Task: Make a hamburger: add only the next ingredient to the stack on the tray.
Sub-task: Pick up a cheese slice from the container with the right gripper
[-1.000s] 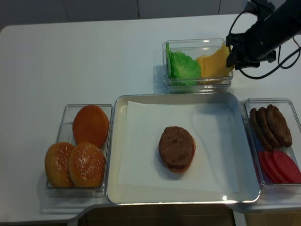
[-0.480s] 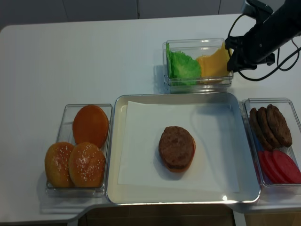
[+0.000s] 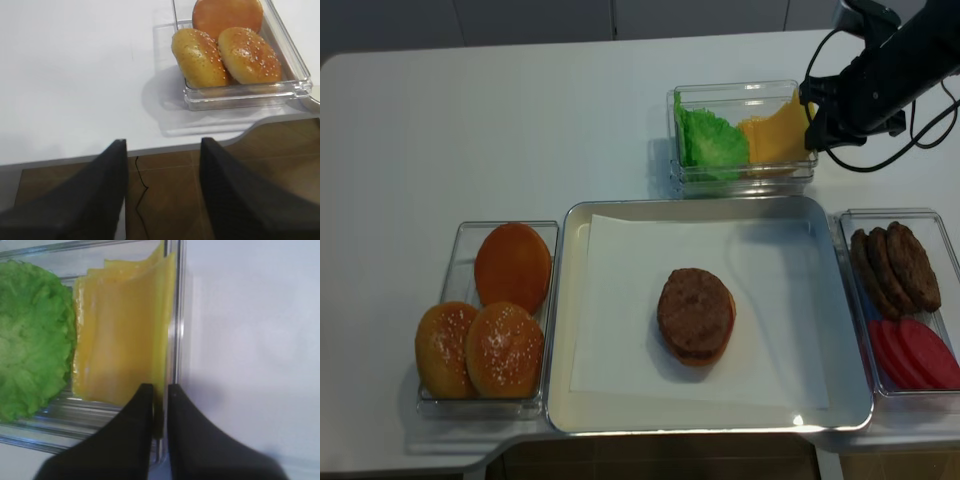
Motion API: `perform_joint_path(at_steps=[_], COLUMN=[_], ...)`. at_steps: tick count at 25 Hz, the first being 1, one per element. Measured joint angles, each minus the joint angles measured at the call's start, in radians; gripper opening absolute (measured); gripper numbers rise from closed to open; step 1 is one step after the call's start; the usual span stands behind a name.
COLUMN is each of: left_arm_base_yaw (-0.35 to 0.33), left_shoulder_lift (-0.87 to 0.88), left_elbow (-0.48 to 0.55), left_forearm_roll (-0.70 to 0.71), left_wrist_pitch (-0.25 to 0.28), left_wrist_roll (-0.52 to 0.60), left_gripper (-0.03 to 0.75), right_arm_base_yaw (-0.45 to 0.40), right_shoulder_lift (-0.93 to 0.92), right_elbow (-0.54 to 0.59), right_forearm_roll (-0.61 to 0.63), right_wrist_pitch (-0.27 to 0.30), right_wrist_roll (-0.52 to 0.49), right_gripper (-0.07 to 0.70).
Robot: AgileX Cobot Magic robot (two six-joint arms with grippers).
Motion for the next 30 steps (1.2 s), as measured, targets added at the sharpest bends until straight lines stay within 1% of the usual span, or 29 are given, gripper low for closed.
perform_joint_path(at_steps=[4,6,10,11,13,15,17,19,20,30], left_arm_base_yaw=[0.000,0.000,0.000,0.000,0.000,0.000,0.000,0.000,0.000,0.000], left_shoulder_lift=[0.000,0.000,0.000,0.000,0.000,0.000,0.000,0.000,0.000,0.000], left_elbow=[0.000,0.000,0.000,0.000,0.000,0.000,0.000,0.000,0.000,0.000], left_forearm_roll=[0.000,0.000,0.000,0.000,0.000,0.000,0.000,0.000,0.000,0.000], left_wrist_pitch=[0.000,0.000,0.000,0.000,0.000,0.000,0.000,0.000,0.000,0.000], left_wrist_roll=[0.000,0.000,0.000,0.000,0.000,0.000,0.000,0.000,0.000,0.000], left_gripper=[0.349,0.349,0.349,0.349,0.349,0.349,0.349,0.349,0.349,0.349], right_arm_base_yaw=[0.000,0.000,0.000,0.000,0.000,0.000,0.000,0.000,0.000,0.000], right_shoulder_lift=[0.000,0.000,0.000,0.000,0.000,0.000,0.000,0.000,0.000,0.000], right_elbow=[0.000,0.000,-0.002,-0.002,-0.002,-0.002,-0.002,-0.002,-0.002,-0.002], right_forearm_roll=[-0.002,-0.002,0.000,0.000,0.000,0.000,0.000,0.000,0.000,-0.002], right_wrist_pitch=[0.000,0.003,0.003,0.003,0.003,0.003,0.003,0.003,0.003,0.002], right_wrist_roll=[-0.004,-0.004,-0.004,-0.004,-0.004,-0.004,-0.004,-0.004,-0.004,-0.010], right_gripper=[0.057,0.078,0.194,0.211,0.218,0.193,0.142,0.075,0.061,0.049])
